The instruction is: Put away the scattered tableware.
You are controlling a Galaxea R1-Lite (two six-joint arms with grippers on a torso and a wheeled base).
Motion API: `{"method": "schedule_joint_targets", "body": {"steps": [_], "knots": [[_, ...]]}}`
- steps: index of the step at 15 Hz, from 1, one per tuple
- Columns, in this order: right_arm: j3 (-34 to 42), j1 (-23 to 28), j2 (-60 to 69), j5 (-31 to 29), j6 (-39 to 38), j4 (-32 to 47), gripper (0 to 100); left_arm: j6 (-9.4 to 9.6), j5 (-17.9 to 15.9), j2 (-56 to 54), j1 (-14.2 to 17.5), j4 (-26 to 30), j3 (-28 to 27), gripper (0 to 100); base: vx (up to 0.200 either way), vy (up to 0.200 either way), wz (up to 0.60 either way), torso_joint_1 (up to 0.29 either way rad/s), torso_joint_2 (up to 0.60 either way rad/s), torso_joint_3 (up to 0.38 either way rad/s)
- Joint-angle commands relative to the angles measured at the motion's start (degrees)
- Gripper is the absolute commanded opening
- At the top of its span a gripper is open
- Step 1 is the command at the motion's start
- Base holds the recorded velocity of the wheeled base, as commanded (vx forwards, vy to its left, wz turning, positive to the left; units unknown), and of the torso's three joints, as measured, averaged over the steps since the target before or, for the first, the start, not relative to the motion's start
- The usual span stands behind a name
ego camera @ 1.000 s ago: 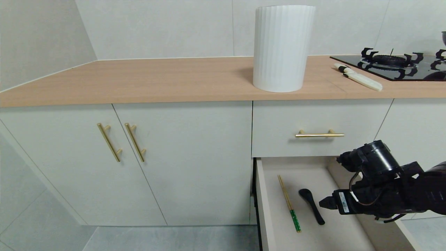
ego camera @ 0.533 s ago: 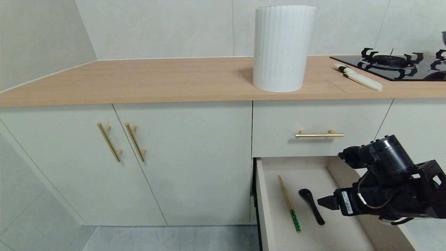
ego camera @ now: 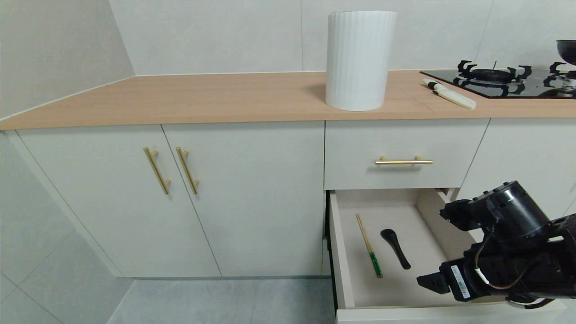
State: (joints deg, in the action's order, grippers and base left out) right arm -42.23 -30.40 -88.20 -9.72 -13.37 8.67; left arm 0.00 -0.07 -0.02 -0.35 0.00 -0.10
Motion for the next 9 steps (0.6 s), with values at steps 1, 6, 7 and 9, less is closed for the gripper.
{"method": "schedule_joint_targets", "body": {"steps": [1, 6, 7, 9], "knots": [[0.04, -2.47, 2.86, 0.05, 0.72, 2.41, 100, 0.0, -0.01, 0.02, 0.0, 0.0, 0.01, 100, 0.0, 0.0, 0.0, 0.0, 0.0, 0.0], [3.2, -8.27, 3.56, 0.14, 6.08, 11.28, 100, 0.0, -0.01, 0.02, 0.0, 0.0, 0.01, 100, 0.0, 0.0, 0.0, 0.0, 0.0, 0.0], [3.38, -8.71, 3.3, 0.14, 6.34, 11.37, 100, 0.0, -0.01, 0.02, 0.0, 0.0, 0.01, 100, 0.0, 0.0, 0.0, 0.0, 0.0, 0.0], [4.79, -10.73, 2.15, -0.04, 6.52, 11.55, 100, 0.0, -0.01, 0.02, 0.0, 0.0, 0.01, 100, 0.0, 0.0, 0.0, 0.0, 0.0, 0.0]]}}
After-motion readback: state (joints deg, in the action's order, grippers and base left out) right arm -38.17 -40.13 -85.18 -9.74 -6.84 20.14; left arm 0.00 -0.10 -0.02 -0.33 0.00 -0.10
